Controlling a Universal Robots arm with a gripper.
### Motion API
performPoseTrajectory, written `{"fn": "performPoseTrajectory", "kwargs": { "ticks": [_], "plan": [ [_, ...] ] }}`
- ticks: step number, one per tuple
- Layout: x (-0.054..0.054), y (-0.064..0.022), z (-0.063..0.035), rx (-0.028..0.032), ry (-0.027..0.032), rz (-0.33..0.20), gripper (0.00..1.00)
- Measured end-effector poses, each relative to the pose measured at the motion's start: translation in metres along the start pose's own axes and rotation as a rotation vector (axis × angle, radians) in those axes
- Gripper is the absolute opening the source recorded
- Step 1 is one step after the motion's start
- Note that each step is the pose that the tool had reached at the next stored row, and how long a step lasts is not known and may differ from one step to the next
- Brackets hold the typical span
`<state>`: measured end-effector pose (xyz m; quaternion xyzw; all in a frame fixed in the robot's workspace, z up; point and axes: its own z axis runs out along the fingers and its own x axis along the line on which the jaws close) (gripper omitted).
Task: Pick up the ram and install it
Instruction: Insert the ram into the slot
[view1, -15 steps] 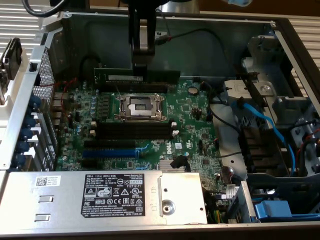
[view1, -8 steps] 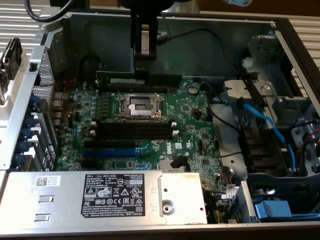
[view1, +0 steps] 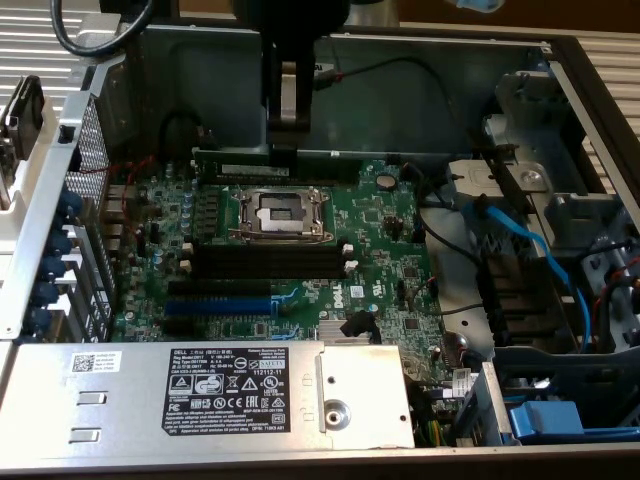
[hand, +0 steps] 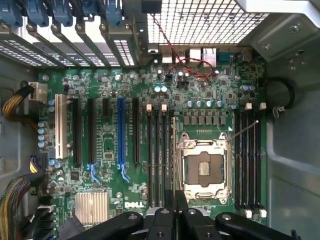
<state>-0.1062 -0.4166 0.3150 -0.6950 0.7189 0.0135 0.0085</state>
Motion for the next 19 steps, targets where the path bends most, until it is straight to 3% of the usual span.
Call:
{"fn": "performPoseTrajectory", "kwargs": {
  "ticks": [19],
  "plan": [
    [0.009,-0.0004,0.0144,0.0001,0.0000,0.005,0.12]
  ]
}}
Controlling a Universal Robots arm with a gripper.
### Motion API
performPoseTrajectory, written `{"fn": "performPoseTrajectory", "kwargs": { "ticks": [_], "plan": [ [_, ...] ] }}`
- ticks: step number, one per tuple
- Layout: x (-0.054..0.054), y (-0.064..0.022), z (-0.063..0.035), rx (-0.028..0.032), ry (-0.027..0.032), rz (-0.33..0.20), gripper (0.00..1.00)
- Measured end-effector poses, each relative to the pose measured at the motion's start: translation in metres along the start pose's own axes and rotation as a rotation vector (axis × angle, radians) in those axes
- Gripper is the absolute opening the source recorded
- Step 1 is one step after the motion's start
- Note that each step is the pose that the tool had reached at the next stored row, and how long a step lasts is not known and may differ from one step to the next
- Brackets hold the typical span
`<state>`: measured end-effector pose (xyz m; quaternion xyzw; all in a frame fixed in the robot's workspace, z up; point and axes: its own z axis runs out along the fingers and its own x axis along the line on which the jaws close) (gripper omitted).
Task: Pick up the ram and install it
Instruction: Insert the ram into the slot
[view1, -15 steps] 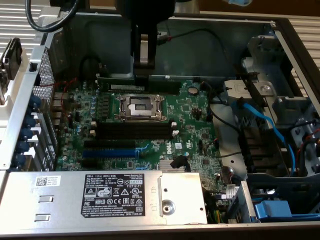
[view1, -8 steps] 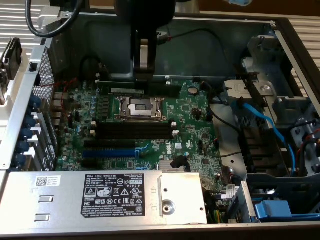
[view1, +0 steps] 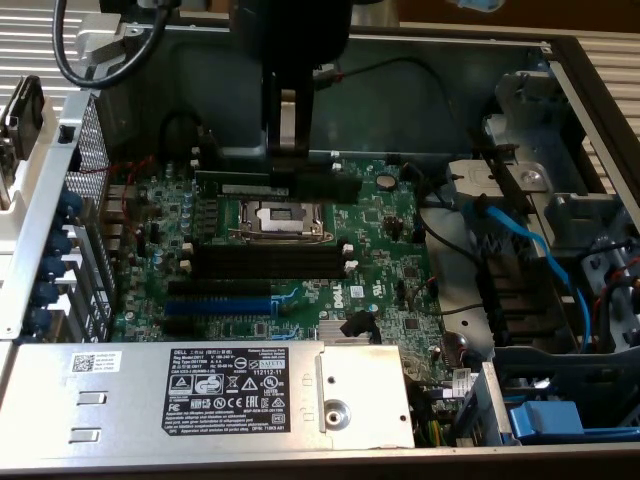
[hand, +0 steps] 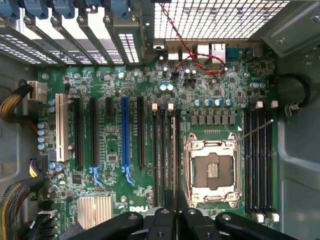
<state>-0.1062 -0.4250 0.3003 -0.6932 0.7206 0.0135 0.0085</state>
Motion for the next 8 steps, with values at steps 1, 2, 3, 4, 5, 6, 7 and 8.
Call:
{"fn": "performPoseTrajectory", "kwargs": {
  "ticks": [1,2,3,4,5,6,7,8],
  "plan": [
    [0.0004,0.0000,0.0015,0.0000,0.0000,0.000,0.12],
    [0.0007,0.0000,0.0029,0.0001,0.0000,0.000,0.12],
    [0.0009,0.0000,0.0039,0.0001,-0.0001,0.000,0.12],
    [0.0011,0.0001,0.0044,0.0000,0.0000,0.000,0.12],
    [0.0015,0.0000,0.0047,0.0000,0.0000,0.000,0.12],
    [0.0018,0.0001,0.0051,0.0001,-0.0001,0.000,0.12],
    [0.0020,0.0002,0.0053,0.0000,0.0000,0.000,0.12],
    [0.0026,0.0003,0.0056,-0.0001,0.0000,0.000,0.12]
  ]
}}
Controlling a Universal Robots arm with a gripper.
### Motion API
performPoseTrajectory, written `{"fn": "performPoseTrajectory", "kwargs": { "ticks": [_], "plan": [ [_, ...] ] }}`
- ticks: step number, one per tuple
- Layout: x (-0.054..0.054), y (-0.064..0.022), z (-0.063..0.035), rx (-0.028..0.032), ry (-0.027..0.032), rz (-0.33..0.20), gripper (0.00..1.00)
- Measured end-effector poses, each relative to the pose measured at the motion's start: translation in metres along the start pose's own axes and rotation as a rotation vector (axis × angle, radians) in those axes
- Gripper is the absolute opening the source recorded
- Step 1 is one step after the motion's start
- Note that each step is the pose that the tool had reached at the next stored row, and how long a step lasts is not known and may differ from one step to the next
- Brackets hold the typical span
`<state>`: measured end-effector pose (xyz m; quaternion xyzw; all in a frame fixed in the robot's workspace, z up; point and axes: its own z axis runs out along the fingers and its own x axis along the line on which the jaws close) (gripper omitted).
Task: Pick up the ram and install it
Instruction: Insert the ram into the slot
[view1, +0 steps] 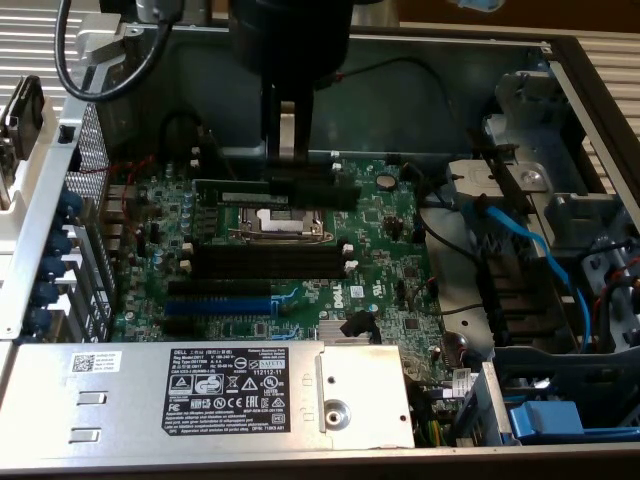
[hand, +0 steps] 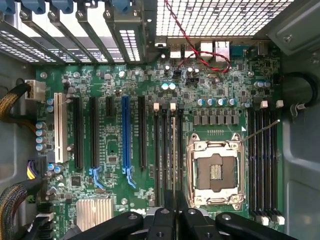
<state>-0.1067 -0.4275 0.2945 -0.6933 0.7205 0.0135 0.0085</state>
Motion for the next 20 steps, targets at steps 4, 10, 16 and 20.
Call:
{"fn": "performPoseTrajectory", "kwargs": {
  "ticks": [4,10,16,20],
  "plan": [
    [0.003,0.0000,0.0025,0.0000,-0.0002,-0.005,0.12],
    [0.004,0.0000,0.0121,0.0000,-0.0001,-0.006,0.12],
    [0.006,0.0007,0.0199,-0.0003,0.0002,-0.008,0.12],
    [0.008,0.0019,0.0222,-0.0001,-0.0002,-0.010,0.12]
  ]
}}
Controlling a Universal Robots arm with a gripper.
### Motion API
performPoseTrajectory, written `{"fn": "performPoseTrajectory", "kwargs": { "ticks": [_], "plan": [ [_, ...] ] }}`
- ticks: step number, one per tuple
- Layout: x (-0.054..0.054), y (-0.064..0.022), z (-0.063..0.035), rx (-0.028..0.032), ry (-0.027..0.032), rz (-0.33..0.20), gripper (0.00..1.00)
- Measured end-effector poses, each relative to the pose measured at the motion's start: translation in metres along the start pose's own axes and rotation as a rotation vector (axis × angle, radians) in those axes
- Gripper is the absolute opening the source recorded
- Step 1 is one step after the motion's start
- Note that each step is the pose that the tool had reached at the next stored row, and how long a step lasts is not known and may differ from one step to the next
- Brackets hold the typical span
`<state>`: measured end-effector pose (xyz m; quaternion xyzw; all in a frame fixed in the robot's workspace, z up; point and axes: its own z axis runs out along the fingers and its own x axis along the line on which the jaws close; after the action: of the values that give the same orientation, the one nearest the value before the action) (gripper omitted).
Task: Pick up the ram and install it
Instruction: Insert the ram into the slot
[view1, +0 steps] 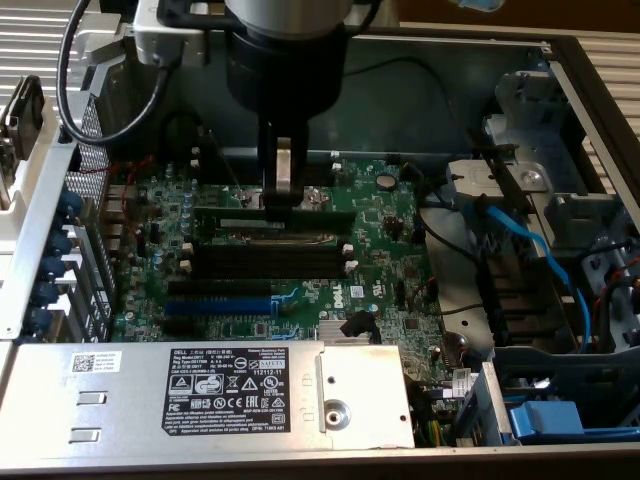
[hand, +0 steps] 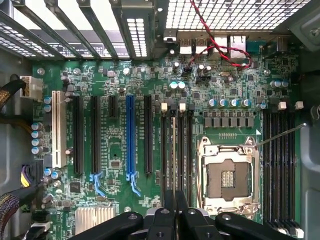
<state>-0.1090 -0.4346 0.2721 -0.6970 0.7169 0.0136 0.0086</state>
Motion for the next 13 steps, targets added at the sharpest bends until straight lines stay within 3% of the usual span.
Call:
{"fn": "performPoseTrajectory", "kwargs": {
  "ticks": [5,9,13],
  "plan": [
    [0.0013,0.0011,0.0026,-0.0004,0.0003,-0.008,0.12],
    [0.0063,0.0012,0.0027,-0.0007,-0.0118,-0.013,0.12],
    [0.0063,0.0011,0.0046,-0.0008,-0.0169,-0.013,0.12]
  ]
}}
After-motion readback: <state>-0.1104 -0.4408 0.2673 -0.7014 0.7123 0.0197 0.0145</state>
